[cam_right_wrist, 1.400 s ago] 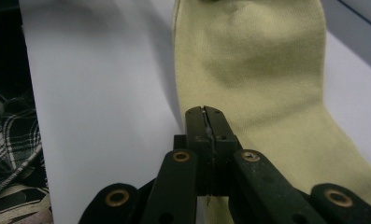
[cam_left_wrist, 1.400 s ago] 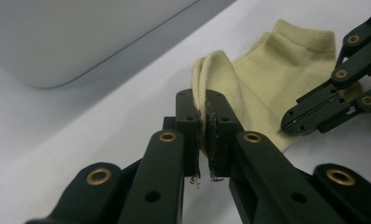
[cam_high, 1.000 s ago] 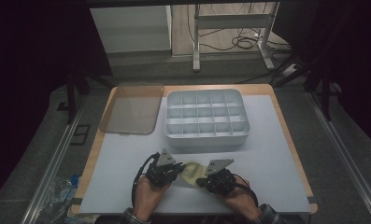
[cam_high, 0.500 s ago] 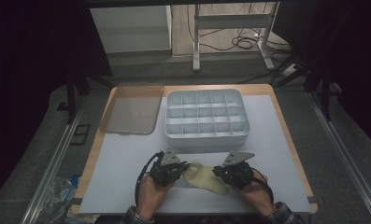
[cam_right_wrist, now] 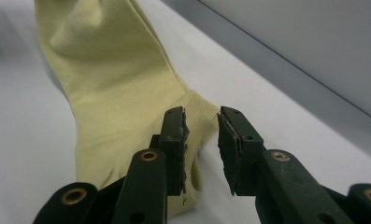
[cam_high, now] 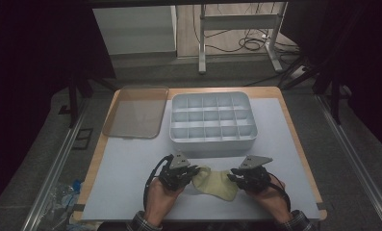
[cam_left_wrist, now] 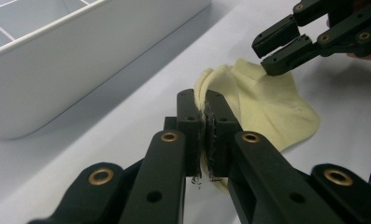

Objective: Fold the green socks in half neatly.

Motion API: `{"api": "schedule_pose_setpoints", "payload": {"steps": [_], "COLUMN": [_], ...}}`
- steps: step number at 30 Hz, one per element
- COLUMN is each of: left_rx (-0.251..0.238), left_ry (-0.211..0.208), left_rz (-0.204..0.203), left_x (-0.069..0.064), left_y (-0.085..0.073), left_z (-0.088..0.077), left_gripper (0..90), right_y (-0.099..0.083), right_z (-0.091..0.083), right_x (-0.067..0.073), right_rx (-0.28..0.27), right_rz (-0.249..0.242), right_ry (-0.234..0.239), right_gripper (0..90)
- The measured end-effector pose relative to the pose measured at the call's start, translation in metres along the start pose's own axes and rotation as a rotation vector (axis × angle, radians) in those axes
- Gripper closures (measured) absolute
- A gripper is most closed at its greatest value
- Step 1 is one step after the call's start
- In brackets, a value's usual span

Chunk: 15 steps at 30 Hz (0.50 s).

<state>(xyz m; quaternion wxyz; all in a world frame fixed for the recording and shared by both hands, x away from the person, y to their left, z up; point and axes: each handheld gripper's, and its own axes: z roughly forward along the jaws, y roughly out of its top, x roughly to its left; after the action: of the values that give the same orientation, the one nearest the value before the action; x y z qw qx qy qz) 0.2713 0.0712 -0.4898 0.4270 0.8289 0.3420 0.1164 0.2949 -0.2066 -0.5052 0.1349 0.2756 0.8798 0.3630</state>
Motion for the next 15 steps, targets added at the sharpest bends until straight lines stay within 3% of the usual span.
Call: {"api": "schedule_pose_setpoints", "payload": {"steps": [15], "left_rx": [0.01], "left_ry": [-0.055], "left_rz": [0.032], "left_x": [-0.017], "left_y": [0.013], "left_z": [0.018], "left_gripper": [85.9], "right_y": [-0.005], "right_z": [-0.001], "right_x": [-0.006], "right_rx": [-0.016], "right_rz": [0.025], "right_ry": [-0.014], "right_gripper": [68.9]}}
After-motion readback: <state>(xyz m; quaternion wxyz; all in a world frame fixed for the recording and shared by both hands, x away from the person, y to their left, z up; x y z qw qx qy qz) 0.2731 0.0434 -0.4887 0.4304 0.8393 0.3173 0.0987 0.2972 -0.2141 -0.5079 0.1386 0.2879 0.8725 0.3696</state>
